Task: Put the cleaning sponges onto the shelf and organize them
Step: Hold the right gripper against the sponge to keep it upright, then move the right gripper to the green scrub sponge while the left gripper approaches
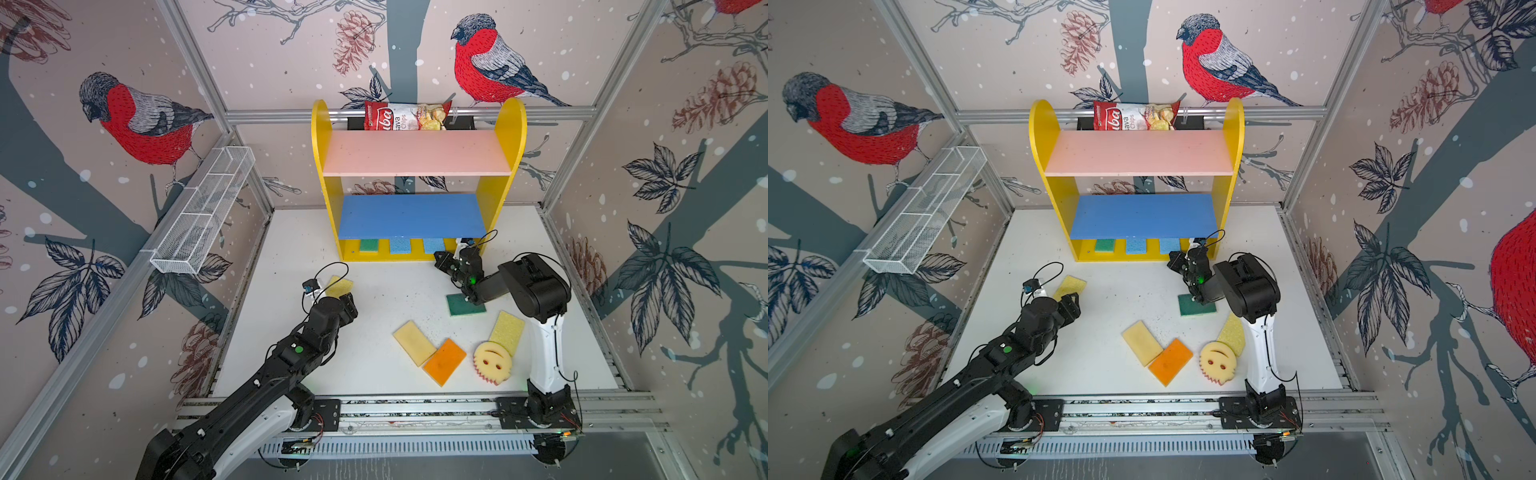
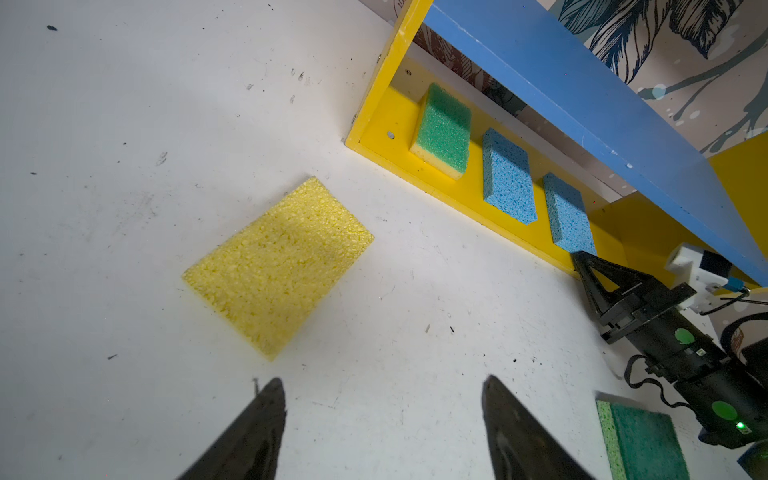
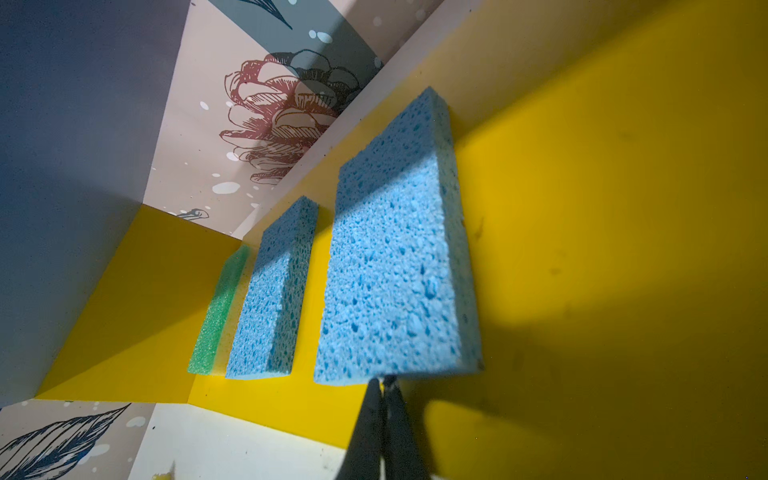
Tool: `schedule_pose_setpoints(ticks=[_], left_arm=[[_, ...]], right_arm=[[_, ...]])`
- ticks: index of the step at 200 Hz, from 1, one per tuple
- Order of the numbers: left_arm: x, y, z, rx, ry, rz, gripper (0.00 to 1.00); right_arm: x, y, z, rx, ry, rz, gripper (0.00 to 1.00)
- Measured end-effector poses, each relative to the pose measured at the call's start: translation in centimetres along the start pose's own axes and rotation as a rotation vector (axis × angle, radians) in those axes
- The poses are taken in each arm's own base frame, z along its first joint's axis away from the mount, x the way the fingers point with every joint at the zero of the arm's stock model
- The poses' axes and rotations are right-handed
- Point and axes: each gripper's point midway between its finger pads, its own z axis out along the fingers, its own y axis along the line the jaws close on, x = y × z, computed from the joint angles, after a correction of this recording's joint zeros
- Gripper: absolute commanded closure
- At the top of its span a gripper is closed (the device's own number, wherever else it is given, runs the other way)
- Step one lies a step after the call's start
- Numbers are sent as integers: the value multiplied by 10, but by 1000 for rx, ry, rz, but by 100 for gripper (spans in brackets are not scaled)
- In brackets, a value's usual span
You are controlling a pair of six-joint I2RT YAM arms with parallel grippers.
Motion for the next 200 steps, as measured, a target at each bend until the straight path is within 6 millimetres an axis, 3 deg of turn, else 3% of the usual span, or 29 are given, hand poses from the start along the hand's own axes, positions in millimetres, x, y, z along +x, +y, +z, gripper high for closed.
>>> schedule_pose_setpoints(ticks=[112, 174, 200], left_arm=[[3, 0, 2, -1, 10, 3, 26], [-5, -6, -1, 13, -9, 5, 26], [-17, -13, -6, 31, -41, 5, 25]], right_arm=[[-1, 0, 2, 2, 2, 0, 94], [21, -1, -30, 72, 88, 4, 93], [11, 17, -47, 60, 80, -17, 92]])
